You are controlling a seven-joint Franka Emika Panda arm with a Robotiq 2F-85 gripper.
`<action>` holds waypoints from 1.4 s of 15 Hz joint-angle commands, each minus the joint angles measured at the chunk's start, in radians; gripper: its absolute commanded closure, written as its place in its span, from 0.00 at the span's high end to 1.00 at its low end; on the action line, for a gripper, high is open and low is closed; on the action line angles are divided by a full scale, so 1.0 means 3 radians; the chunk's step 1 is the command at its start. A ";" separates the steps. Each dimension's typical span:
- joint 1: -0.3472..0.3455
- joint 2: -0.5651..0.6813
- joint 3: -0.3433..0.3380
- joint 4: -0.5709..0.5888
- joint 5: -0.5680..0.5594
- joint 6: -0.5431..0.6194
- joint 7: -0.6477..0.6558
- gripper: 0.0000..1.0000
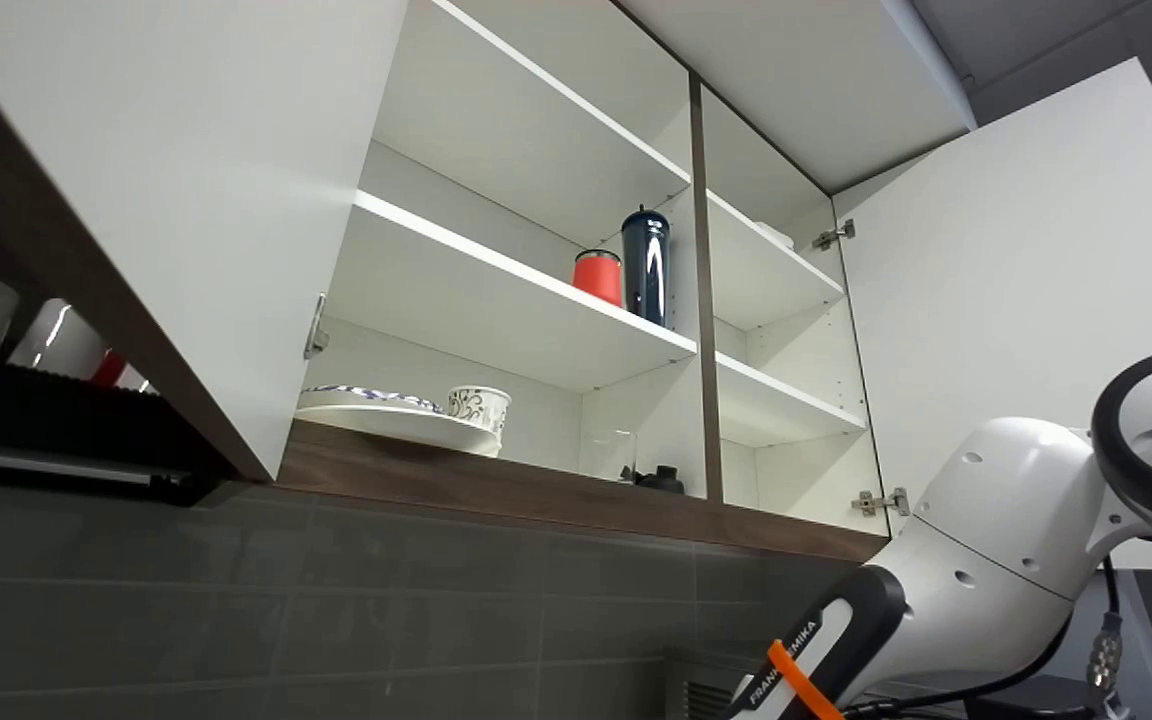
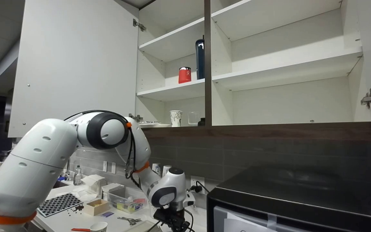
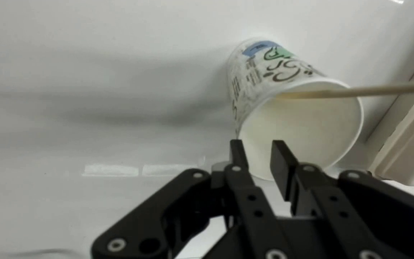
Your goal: Pick up the cup from the cabinet and put it on the counter
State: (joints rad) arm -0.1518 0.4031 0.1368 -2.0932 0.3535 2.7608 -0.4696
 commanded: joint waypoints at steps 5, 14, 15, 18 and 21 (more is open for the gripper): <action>-0.0161 -0.0077 0.0021 0.0168 -0.0094 -0.0484 0.0183 0.87; -0.0032 -0.0235 -0.0138 0.0731 -0.0250 -0.2671 0.0118 1.00; 0.0009 -0.0211 -0.0173 0.0787 -0.0328 -0.2790 0.0162 1.00; 0.0117 -0.0140 -0.0231 0.0866 -0.0504 -0.2917 0.0245 1.00; 0.0206 -0.0056 -0.0236 0.0886 -0.0595 -0.2847 0.0342 1.00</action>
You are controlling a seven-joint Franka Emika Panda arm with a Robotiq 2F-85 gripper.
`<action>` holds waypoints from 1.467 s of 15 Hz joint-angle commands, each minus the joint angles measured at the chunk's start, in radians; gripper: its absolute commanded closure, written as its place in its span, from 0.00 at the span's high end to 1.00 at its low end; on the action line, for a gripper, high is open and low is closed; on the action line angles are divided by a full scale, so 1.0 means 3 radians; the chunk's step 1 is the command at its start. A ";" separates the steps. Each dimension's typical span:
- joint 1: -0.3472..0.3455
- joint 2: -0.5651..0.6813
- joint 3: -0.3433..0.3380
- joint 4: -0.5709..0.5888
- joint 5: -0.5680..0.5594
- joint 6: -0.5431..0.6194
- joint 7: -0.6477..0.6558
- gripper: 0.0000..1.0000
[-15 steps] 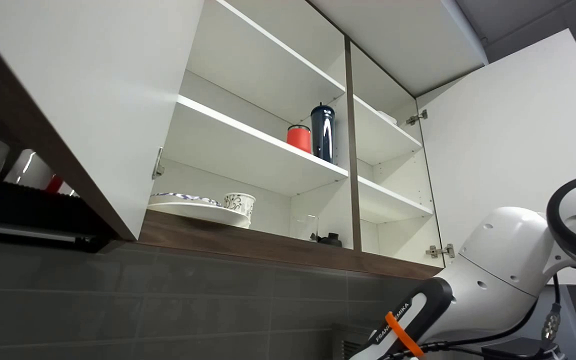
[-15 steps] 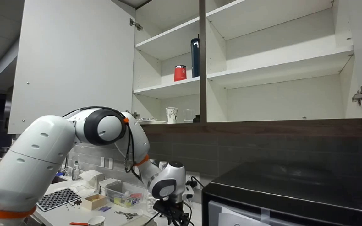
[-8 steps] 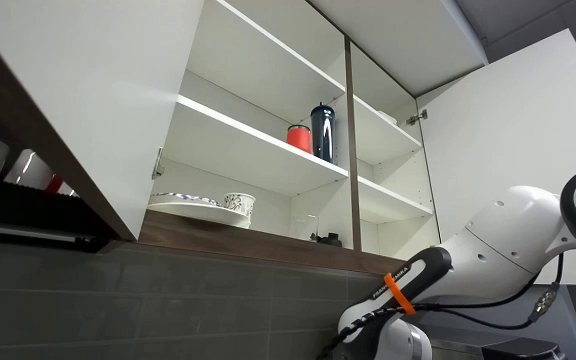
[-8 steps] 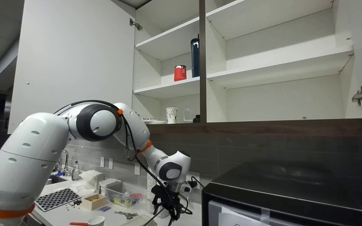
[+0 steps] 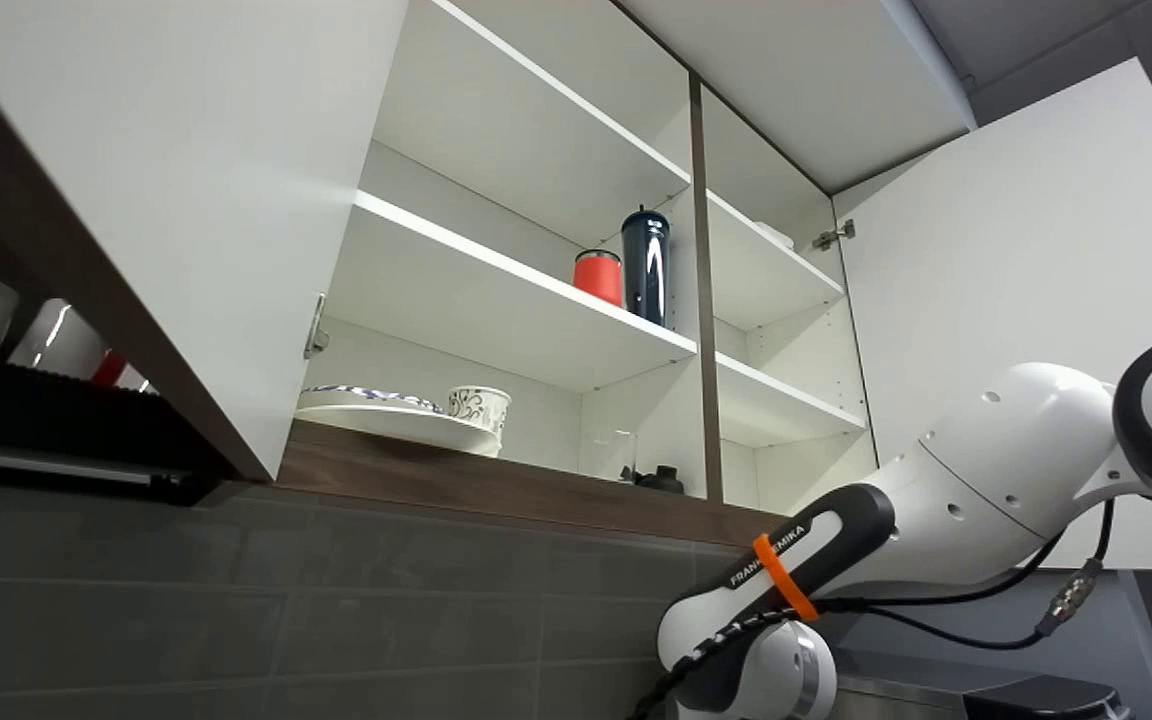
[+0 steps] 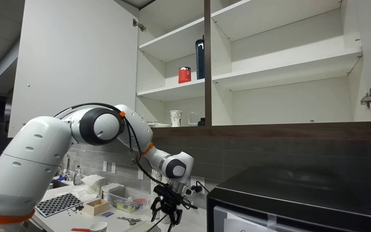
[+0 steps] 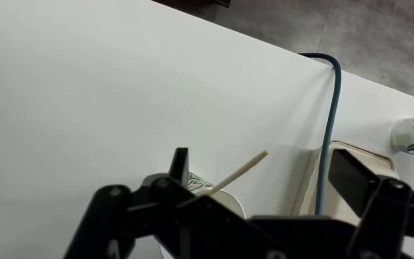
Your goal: Pick up the cup from the cabinet and put it on the counter
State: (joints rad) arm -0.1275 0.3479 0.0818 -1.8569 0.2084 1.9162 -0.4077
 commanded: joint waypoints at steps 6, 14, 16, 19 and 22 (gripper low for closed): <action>0.0245 0.0262 -0.0068 0.0170 -0.0265 0.0083 0.0277 0.74; 0.0260 0.0325 -0.0089 0.0252 -0.0370 0.0105 0.0339 0.13; 0.0258 0.0331 -0.0091 0.0265 -0.0374 0.0091 0.0342 0.01; 0.0245 0.0317 -0.0079 0.0291 -0.0340 0.0018 0.0341 0.01; 0.0260 0.0240 -0.0086 0.0327 -0.0382 -0.0099 0.0377 0.02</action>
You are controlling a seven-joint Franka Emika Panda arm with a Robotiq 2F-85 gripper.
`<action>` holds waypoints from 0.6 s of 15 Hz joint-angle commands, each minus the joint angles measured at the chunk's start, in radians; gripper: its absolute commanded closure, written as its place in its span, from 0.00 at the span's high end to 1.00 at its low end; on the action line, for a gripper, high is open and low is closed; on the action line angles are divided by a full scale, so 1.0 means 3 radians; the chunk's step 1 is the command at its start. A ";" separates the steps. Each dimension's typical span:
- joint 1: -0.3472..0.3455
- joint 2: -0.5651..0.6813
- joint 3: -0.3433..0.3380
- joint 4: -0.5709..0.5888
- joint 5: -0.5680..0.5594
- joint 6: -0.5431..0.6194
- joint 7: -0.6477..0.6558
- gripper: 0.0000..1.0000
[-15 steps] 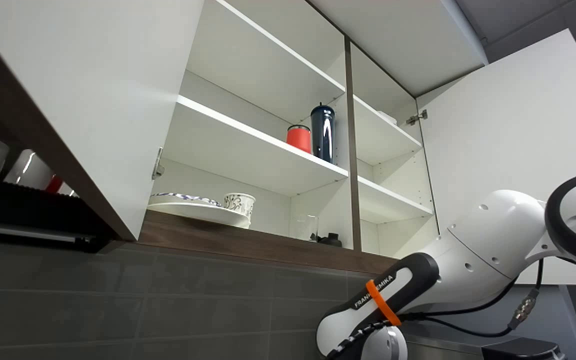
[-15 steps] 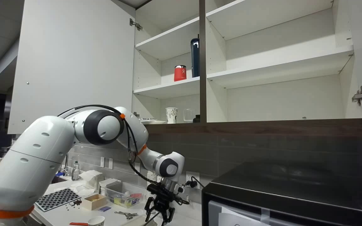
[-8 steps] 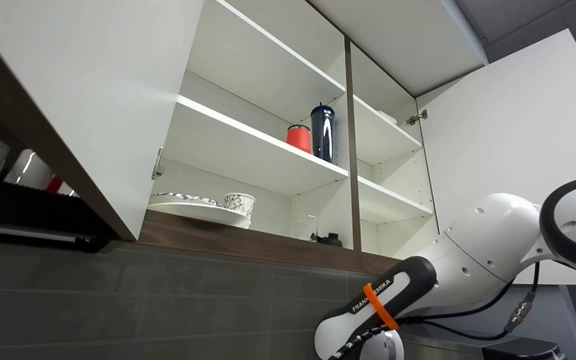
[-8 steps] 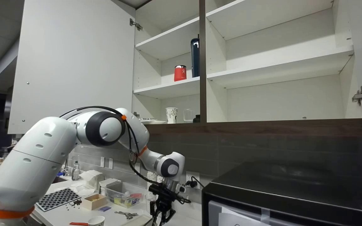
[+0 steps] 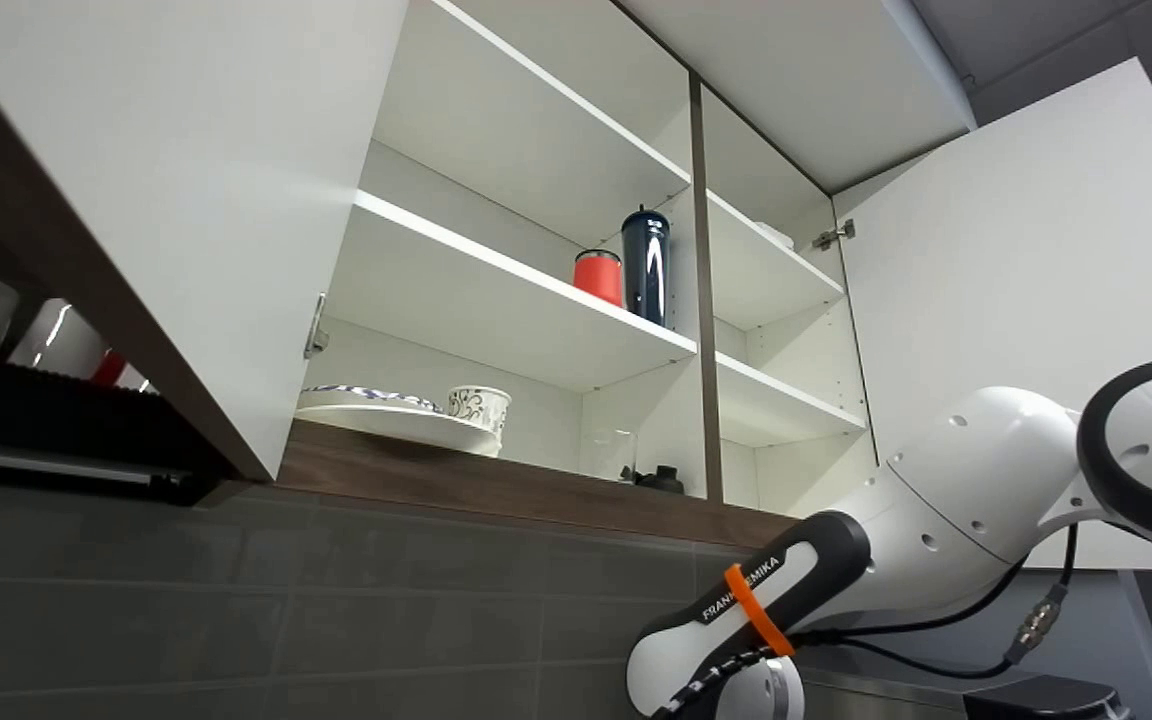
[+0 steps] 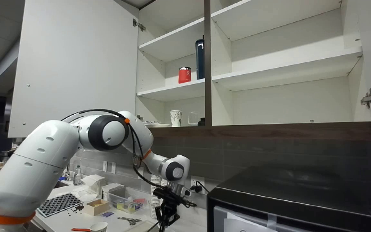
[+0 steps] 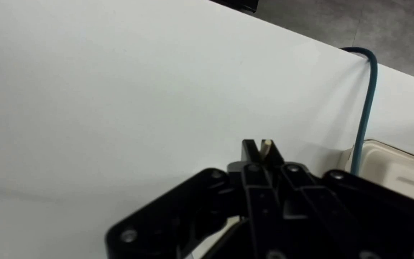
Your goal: Pick up the cup from the cabinet and put it on the counter
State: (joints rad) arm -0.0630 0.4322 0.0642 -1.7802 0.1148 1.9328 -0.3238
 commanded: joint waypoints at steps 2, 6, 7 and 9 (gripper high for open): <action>0.0065 -0.0097 -0.0049 0.0105 -0.0139 -0.0262 0.0165 0.02; 0.0074 -0.0271 -0.0061 0.0195 -0.0230 -0.0682 0.0218 0.02; 0.0070 -0.0315 -0.0058 0.0216 -0.0229 -0.0776 0.0200 0.02; 0.0048 -0.0401 -0.0068 0.0252 -0.0188 -0.0916 0.0176 0.02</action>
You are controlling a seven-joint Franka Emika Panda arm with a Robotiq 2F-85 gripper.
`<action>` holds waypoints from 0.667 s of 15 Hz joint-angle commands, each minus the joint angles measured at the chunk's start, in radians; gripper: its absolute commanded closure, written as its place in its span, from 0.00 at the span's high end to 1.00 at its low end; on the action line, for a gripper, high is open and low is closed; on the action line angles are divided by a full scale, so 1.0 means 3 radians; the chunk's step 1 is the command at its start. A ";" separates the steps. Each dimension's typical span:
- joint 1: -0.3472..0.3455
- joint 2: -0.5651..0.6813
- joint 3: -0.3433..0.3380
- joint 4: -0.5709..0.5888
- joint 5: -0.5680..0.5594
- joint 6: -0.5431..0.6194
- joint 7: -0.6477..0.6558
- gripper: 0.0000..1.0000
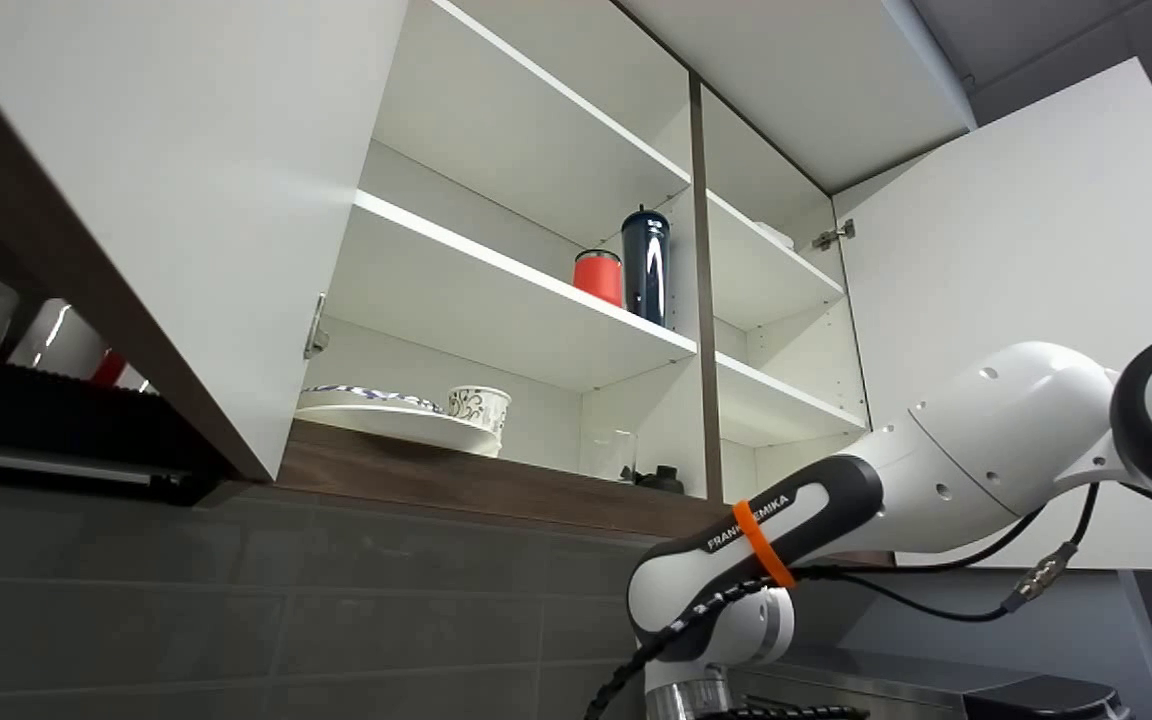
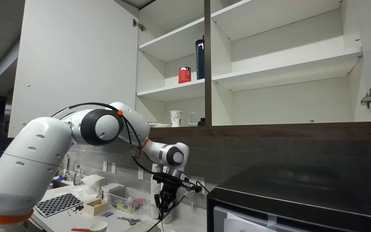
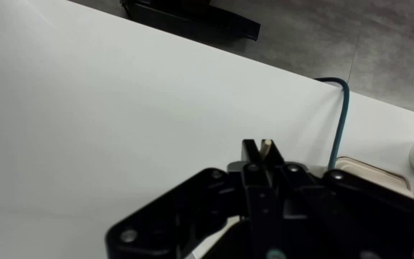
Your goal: Pick up the cup from the cabinet and put it on the counter
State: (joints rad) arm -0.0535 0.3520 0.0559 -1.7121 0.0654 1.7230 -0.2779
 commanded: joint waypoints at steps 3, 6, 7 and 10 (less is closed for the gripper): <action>0.0002 -0.0261 -0.0075 0.0020 0.0005 -0.0242 0.0039 0.02; -0.0017 -0.0382 -0.0110 -0.0036 0.0048 -0.0198 0.0019 0.02; -0.0020 -0.0418 -0.0128 -0.0057 0.0041 -0.0173 0.0028 0.02; -0.0016 -0.0491 -0.0183 -0.0140 -0.0022 0.0047 0.0072 0.02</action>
State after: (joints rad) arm -0.0576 0.2421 0.0140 -1.7037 0.0681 1.6720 -0.2770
